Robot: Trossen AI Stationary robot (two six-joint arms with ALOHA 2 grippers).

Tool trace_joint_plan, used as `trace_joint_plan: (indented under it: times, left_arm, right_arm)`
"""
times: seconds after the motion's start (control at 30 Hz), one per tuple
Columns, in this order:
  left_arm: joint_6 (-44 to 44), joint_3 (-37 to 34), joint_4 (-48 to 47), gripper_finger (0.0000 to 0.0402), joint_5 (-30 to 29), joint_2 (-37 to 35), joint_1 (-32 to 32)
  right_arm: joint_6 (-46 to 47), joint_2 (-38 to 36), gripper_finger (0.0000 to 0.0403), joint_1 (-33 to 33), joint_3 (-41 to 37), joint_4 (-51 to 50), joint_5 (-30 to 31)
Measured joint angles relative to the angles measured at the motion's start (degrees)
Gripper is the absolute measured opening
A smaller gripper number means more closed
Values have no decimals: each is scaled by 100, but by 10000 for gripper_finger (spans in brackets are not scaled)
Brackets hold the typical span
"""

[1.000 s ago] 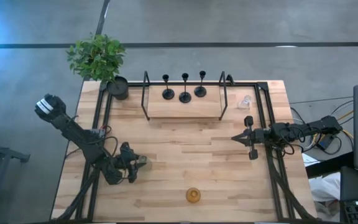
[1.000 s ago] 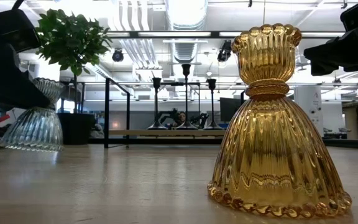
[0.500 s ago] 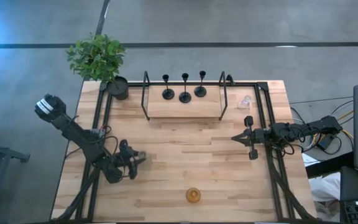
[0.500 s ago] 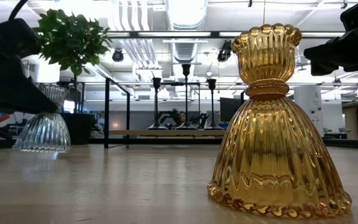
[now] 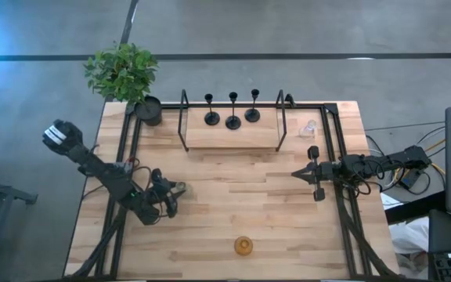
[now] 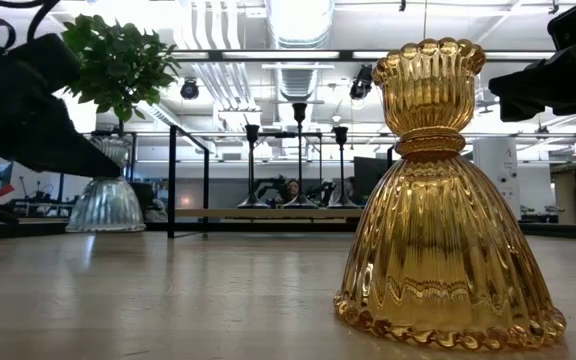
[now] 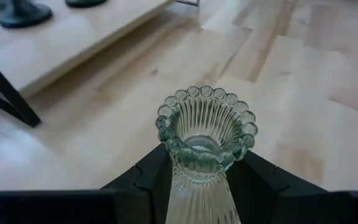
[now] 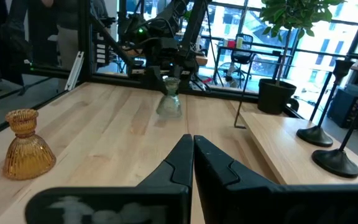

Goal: Pick & Place candle stick holders
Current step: Put the green glass candle holder on the shelf

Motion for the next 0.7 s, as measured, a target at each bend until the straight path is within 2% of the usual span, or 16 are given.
trace_joint_plan:
  times: [0.17, 0.33, 0.43, 0.7]
  left_arm:
    - [333, 0, 154, 141, -218, 0, 203]
    - [955, 0, 980, 141, -310, 107, 375]
    - [1503, 84, 1549, 141, -326, 409, 509]
    - [1786, 909, 1631, 141, -300, 1628, 1012]
  right_arm:
    - [-7, 0, 8, 2, 0, 0, 0]
    - [-7, 0, 8, 1, 0, 0, 0]
    - [-1, -1, 8, 1, 0, 0, 0]
    - [2, 1, 8, 2, -1, 0, 0]
